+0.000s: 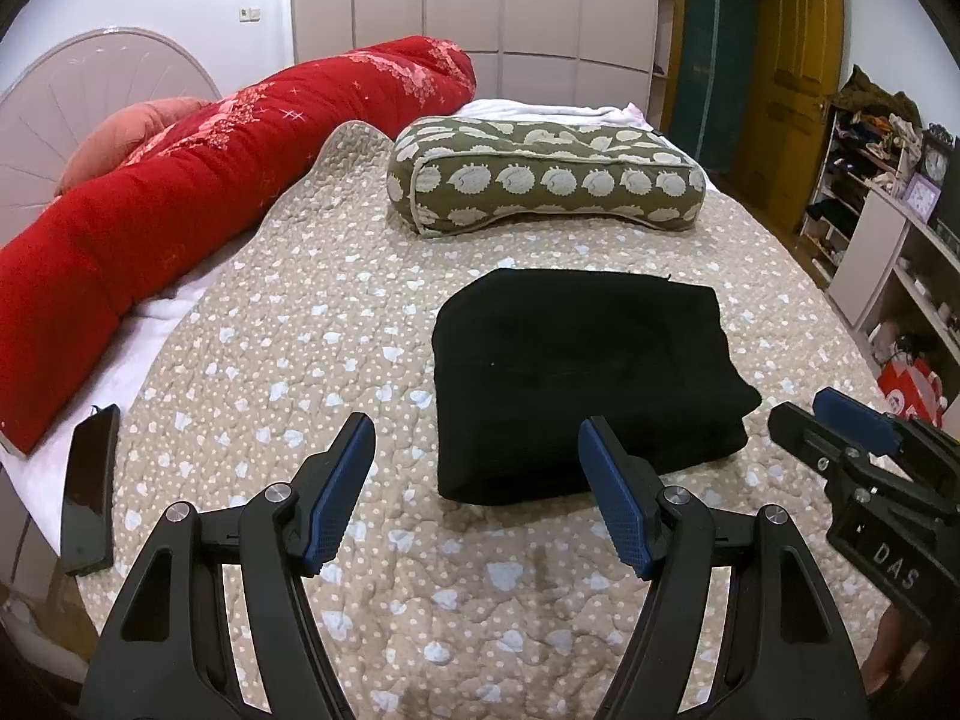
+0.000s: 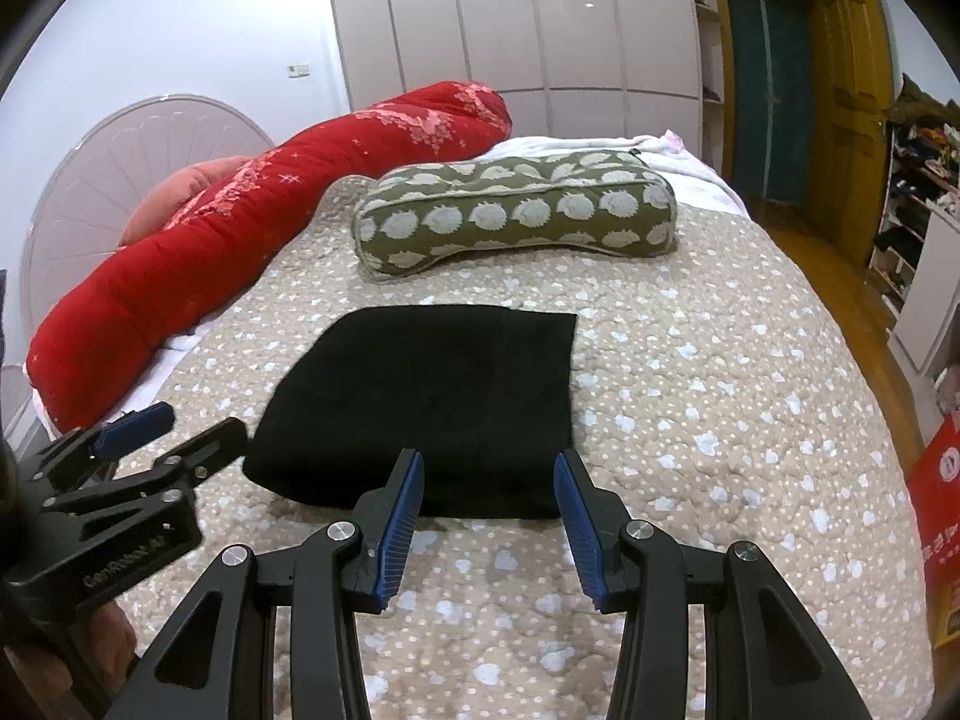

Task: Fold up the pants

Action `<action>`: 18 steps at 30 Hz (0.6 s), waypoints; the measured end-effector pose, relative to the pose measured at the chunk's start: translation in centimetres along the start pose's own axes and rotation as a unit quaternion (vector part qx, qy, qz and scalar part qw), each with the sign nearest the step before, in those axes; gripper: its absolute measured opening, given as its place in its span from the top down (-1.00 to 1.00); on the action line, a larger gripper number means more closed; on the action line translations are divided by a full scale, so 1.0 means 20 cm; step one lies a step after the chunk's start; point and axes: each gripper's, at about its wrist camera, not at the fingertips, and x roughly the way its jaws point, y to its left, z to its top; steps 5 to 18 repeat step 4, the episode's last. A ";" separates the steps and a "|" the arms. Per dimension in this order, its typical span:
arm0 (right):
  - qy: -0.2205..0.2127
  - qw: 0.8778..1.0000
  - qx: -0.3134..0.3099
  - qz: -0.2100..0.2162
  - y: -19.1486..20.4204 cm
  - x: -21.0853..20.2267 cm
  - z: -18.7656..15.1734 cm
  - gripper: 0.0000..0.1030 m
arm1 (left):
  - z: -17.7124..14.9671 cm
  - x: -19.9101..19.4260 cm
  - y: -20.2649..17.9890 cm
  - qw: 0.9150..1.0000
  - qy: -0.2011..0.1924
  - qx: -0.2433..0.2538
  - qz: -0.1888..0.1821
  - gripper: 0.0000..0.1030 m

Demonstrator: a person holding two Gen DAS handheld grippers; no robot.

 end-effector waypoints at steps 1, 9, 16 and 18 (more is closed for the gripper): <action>0.002 1.000 0.002 -0.004 -0.02 0.01 -0.01 0.15 | 0.00 0.01 0.00 1.000 0.001 0.000 0.000 -0.38; 0.011 1.000 0.009 -0.023 -0.10 0.07 -0.03 0.15 | -0.01 0.03 0.01 1.000 0.002 0.002 0.001 -0.38; 0.011 1.000 0.009 -0.023 -0.10 0.07 -0.03 0.15 | -0.01 0.03 0.01 1.000 0.002 0.002 0.001 -0.38; 0.011 1.000 0.009 -0.023 -0.10 0.07 -0.03 0.15 | -0.01 0.03 0.01 1.000 0.002 0.002 0.001 -0.38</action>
